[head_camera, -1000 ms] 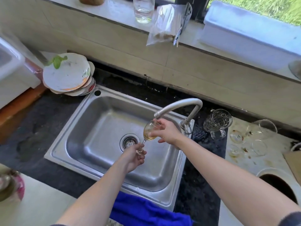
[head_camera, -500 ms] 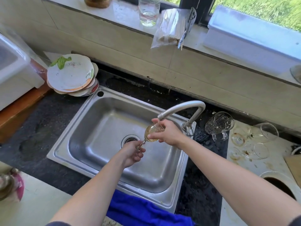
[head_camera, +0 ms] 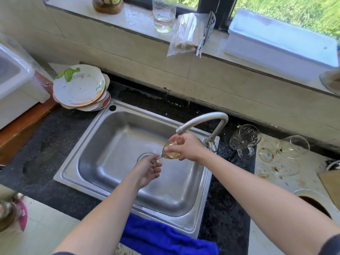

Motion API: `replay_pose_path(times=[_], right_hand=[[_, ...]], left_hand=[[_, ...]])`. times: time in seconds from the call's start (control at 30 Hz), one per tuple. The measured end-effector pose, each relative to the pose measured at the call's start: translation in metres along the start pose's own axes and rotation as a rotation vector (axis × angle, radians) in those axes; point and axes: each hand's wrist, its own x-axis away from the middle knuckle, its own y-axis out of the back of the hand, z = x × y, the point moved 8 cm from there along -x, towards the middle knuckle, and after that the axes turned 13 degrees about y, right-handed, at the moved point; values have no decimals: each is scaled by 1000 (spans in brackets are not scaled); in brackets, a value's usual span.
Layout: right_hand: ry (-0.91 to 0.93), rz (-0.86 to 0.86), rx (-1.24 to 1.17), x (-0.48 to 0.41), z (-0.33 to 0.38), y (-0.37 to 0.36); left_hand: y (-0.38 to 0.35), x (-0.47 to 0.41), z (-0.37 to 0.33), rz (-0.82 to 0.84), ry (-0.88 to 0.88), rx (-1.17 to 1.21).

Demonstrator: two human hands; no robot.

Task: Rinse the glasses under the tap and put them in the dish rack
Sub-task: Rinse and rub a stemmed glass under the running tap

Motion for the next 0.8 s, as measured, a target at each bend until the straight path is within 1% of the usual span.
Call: replay_pose_path(times=[0.07, 0.13, 0.2, 0.3, 0.37, 0.43, 0.5, 0.53, 0.57, 0.6, 0.67, 0.73, 0.8], right_hand=[[-72, -30, -87, 0, -8, -1], [-126, -38, -170, 0, -15, -3], [-159, -53, -225, -2, -23, -2], [-199, -76, -209, -1, -37, -1], [-165, -108, -141, -1, -43, -1], [-80, -159, -85, -1, -42, -2], [12, -200, -16, -2, -35, -1], [59, -213, 65, -2, -28, 0], [108, -215, 163, 0, -20, 1], [171, -205, 252, 1, -11, 1], [277, -158, 352, 3, 8, 0], [262, -156, 298, 2, 12, 6], [161, -237, 140, 1, 11, 16]], left_hand=[[0, 4, -10, -34, -92, 101], [3, 11, -19, -101, -154, 92], [7, 21, -31, -206, -243, 7], [12, 48, -61, -458, -499, -226], [5, 69, -76, -534, -636, -356], [-3, 88, -87, -592, -741, -475], [-10, 103, -96, -662, -820, -572], [-12, 106, -99, -680, -831, -586], [-12, 106, -101, -681, -815, -567], [-9, 99, -101, -654, -760, -504], [-2, 76, -94, -515, -559, -289], [-7, 51, -76, -309, -294, -130], [-18, 33, -56, -164, -116, -87]])
